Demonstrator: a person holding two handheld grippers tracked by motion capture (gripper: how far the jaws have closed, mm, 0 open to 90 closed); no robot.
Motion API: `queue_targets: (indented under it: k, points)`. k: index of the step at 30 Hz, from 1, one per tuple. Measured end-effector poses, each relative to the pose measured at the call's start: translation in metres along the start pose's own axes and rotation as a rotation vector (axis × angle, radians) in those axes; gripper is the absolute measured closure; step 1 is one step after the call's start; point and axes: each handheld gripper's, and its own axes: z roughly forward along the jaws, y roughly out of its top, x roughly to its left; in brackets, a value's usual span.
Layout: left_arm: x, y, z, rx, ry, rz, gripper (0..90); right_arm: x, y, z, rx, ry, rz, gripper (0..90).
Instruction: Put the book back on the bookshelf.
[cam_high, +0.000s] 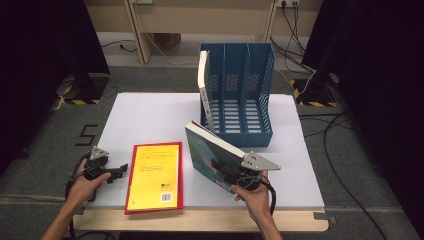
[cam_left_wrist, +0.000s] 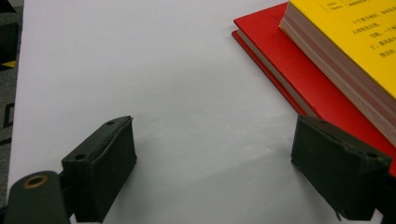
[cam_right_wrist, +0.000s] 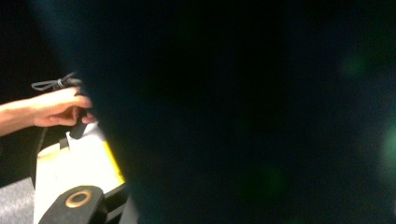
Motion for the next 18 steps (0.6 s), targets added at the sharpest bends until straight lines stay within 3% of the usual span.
queue_targets:
  k: [8,13,18]
  points:
    - [0.0,0.0,0.0,0.0,-0.001,0.0,12.6,-0.0017,-0.0027,0.0004,-0.029,-0.007,0.009,69.8]
    - [0.0,0.0,0.0001,0.0,-0.001,0.0,12.5,0.0001,-0.0021,0.0003,-0.029,-0.027,-0.021,72.3]
    - [0.0,0.0,0.0001,0.0,-0.001,0.0,12.6,0.0003,-0.0007,0.0005,-0.036,-0.04,-0.02,74.0]
